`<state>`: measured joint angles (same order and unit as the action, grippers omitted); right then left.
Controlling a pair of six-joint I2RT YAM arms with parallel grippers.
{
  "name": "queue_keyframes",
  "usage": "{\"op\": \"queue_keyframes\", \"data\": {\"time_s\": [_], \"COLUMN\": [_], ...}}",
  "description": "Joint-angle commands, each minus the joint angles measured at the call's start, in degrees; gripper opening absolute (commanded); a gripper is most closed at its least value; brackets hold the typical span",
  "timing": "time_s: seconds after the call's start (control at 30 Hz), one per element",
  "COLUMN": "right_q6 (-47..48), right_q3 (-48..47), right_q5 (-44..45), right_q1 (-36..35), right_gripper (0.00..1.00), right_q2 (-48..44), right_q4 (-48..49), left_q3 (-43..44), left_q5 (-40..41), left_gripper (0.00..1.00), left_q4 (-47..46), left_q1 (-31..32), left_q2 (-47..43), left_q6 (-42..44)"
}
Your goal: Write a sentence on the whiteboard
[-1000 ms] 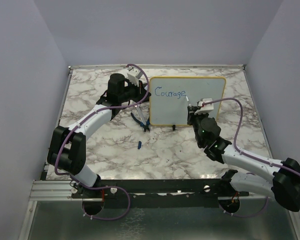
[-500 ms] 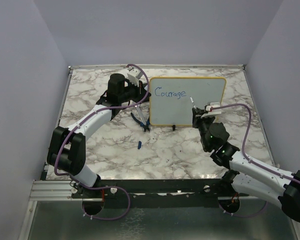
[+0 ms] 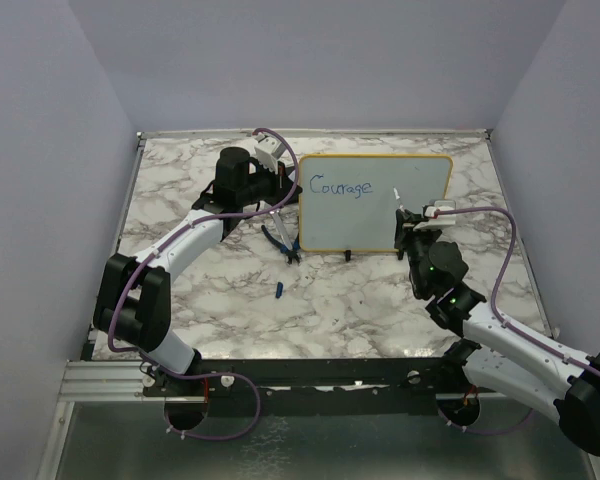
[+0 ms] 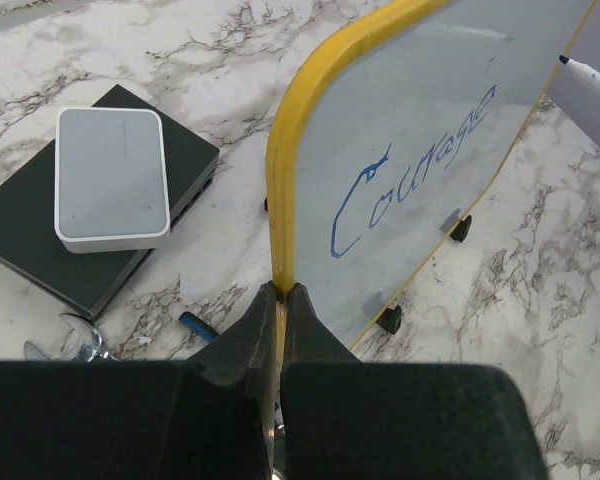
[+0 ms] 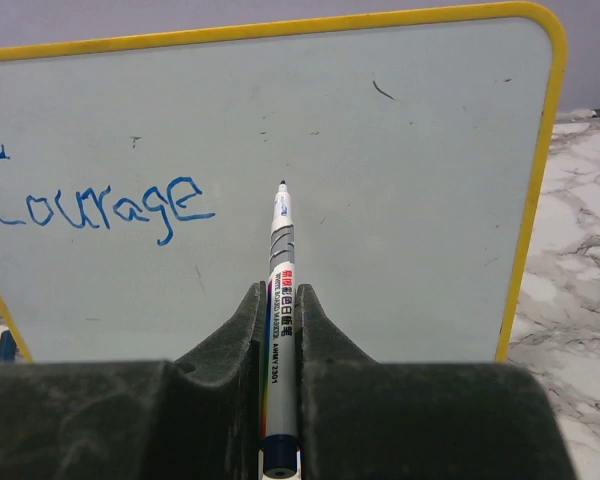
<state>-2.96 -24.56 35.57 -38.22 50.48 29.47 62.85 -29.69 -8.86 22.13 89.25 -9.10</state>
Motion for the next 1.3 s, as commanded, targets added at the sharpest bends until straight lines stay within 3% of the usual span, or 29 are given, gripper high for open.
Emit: {"op": "queue_keyframes", "data": {"time_s": [0.0,0.57,1.27], "right_q6": [0.36,1.00,-2.90], "right_q3": [0.31,-1.03,1.36], "right_q5": [-3.15,-2.43,-0.45], "right_q1": [0.62,1.42,1.44], "right_gripper": [0.01,0.01,0.01], "right_q2": [0.47,5.48,3.28], "right_q4": [1.14,2.91,-1.66], "left_q3": [-0.16,-0.18,-0.18], "left_q5": [-0.39,-0.63,-0.65], "left_gripper": [0.00,0.00,0.00], "left_q4": [1.08,1.10,1.06], "left_q1": [0.59,0.63,0.61], "left_q2": [-1.49,-1.51,-1.65], "left_q6": [0.74,0.83,0.75]}}
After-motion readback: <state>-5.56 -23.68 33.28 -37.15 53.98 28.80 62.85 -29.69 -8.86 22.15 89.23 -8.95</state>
